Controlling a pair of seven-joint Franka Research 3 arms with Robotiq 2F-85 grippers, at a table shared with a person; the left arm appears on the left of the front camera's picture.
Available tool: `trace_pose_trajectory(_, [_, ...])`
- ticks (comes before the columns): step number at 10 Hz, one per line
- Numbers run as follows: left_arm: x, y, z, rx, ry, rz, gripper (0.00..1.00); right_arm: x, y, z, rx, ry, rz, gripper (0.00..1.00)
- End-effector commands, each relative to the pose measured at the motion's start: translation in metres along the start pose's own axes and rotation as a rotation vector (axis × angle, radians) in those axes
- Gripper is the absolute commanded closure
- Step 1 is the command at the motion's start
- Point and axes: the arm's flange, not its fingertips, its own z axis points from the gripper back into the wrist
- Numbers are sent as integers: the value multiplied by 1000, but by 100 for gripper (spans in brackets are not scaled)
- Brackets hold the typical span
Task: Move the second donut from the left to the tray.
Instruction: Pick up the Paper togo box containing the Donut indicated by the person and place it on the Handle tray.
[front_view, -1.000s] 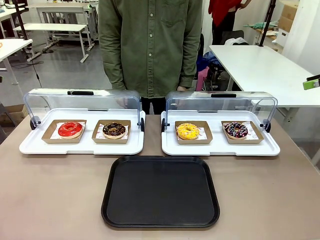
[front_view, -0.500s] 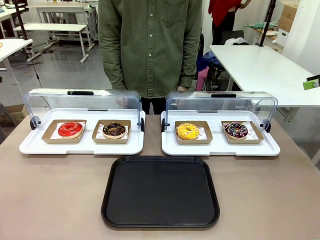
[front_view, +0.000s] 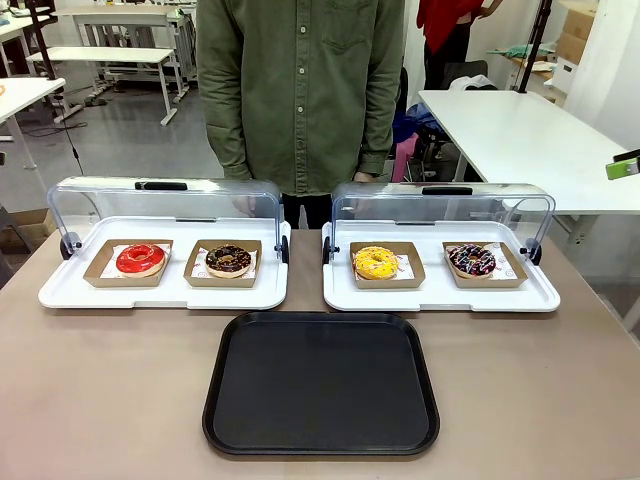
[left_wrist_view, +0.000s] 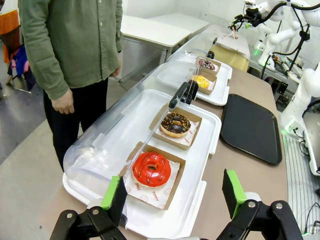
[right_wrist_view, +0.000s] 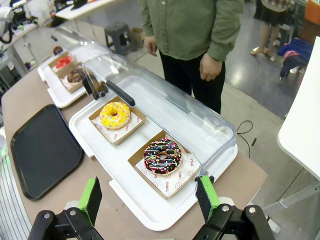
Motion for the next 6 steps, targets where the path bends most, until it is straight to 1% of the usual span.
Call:
trace_pose_trajectory(1, [2,-1,0,-6,-3,-3,0,2,5,-1,-1,-11,-7,0])
trace_pose_trajectory(6, [2,-1,0,-6,-3,-3,0,2,5,-1,-1,-11,-7,0])
